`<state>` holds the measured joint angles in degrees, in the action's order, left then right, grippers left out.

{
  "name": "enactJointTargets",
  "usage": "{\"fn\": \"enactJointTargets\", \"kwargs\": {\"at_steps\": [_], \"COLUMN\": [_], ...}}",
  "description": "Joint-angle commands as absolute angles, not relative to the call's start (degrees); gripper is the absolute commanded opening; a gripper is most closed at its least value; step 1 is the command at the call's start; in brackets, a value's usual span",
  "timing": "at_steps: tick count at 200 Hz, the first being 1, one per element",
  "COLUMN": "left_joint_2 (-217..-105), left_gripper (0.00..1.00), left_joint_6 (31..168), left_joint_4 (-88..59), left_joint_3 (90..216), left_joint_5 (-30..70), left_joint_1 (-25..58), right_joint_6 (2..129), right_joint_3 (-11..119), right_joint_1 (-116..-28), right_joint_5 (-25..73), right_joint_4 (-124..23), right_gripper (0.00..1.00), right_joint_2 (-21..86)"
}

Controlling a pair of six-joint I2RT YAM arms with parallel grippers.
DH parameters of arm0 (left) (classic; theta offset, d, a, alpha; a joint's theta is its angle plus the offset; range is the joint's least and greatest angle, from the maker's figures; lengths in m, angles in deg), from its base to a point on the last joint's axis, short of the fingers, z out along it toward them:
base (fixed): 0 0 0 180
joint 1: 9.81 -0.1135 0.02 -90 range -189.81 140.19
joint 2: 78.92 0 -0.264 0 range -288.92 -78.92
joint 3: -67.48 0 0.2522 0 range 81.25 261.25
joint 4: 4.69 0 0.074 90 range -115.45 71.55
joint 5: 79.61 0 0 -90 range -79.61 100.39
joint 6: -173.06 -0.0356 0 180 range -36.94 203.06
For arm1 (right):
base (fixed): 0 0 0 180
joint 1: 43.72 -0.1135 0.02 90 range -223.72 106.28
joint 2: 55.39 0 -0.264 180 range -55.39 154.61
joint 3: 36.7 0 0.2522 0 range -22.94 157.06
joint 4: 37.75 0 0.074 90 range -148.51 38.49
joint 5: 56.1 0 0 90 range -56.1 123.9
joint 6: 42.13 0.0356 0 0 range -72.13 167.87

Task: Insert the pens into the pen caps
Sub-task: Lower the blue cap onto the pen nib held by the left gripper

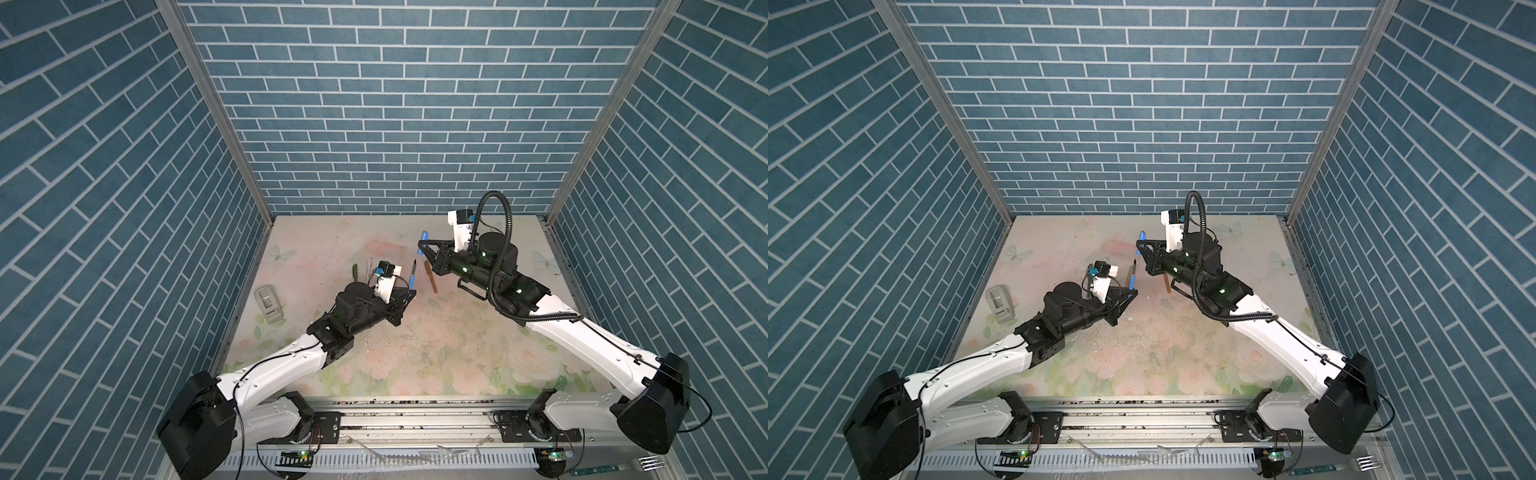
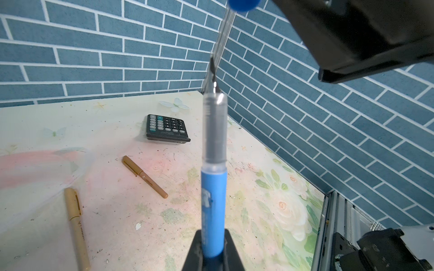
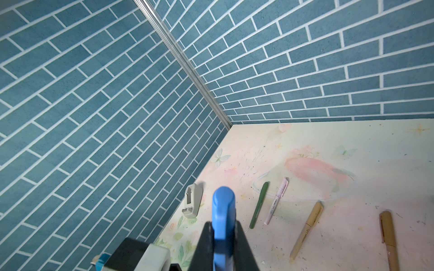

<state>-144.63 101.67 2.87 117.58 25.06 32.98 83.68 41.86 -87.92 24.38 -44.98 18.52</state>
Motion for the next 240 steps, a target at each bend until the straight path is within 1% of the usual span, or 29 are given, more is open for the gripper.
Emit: {"fn": "enactJointTargets", "kwargs": {"at_steps": [1,180,240], "left_joint_2": [-145.0,-143.7,-143.2], "left_gripper": [0.00,0.00,0.00], "left_joint_6": [100.6,101.2,104.1], "left_joint_4": [3.2,3.5,6.6], "left_joint_3": [119.1,118.9,117.6], "left_joint_5": [26.4,27.0,22.2], "left_joint_1": [33.2,33.2,33.1], "right_joint_6": [85.4,86.1,87.5], "right_joint_3": [41.0,39.7,37.7], "right_joint_1": [-87.9,-87.9,-88.0], "right_joint_5": [23.2,22.1,19.1], "right_joint_4": [-43.3,-43.2,-43.9], "right_gripper": [0.10,0.10,0.10], "right_joint_2": [17.2,20.5,20.9]}}
